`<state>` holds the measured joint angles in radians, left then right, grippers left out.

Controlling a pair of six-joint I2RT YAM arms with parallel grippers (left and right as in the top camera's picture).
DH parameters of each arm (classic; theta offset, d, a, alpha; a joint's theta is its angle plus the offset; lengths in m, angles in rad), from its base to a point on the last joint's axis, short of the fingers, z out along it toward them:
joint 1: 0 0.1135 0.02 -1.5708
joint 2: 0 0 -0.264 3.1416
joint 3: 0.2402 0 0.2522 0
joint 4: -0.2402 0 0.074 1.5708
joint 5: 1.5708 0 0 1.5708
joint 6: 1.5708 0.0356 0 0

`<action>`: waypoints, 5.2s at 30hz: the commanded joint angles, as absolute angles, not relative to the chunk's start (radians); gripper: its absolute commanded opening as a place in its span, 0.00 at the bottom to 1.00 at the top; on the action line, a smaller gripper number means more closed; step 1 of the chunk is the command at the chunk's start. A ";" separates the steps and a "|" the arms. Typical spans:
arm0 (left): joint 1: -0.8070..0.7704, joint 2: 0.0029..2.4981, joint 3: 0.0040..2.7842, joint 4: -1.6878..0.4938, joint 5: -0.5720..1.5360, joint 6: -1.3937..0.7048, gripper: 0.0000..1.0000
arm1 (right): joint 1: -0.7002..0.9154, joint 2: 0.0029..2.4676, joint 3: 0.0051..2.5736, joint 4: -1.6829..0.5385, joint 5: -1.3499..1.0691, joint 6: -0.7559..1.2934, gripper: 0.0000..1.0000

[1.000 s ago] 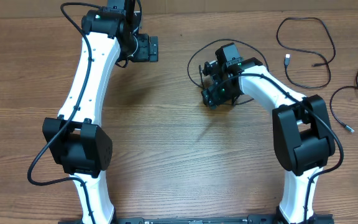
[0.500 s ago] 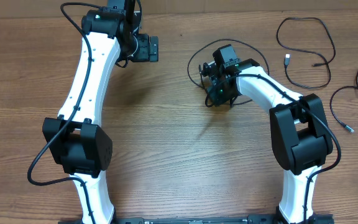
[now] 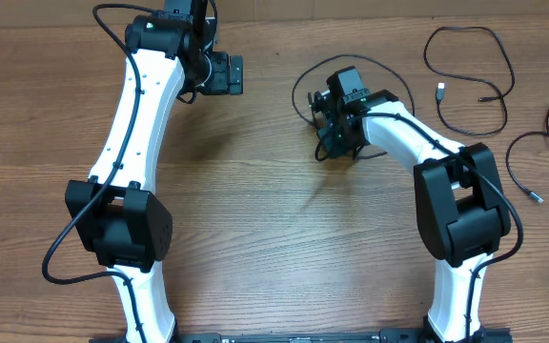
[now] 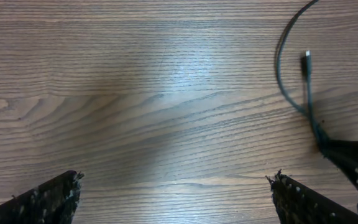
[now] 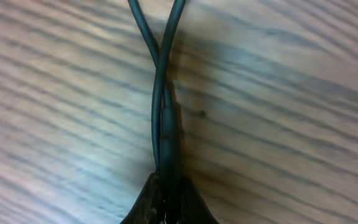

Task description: Untangle cables

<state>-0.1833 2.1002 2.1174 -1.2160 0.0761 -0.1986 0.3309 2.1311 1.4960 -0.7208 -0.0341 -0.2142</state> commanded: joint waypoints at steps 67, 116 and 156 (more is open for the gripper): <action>-0.185 2.086 2.114 -1.240 0.106 -0.218 1.00 | -0.416 2.168 1.943 -0.952 -0.042 0.334 1.00; -0.192 2.086 2.114 -1.249 0.131 -0.248 1.00 | -0.418 2.318 1.938 -0.871 0.131 0.155 0.87; -0.192 2.086 2.114 -1.249 0.131 -0.260 1.00 | -0.453 2.383 1.937 -0.865 0.058 0.152 0.51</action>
<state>-0.1833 2.1002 2.1170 -1.2461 0.1200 -0.2379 -0.4557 2.3772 1.9259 -0.8677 0.0586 0.1558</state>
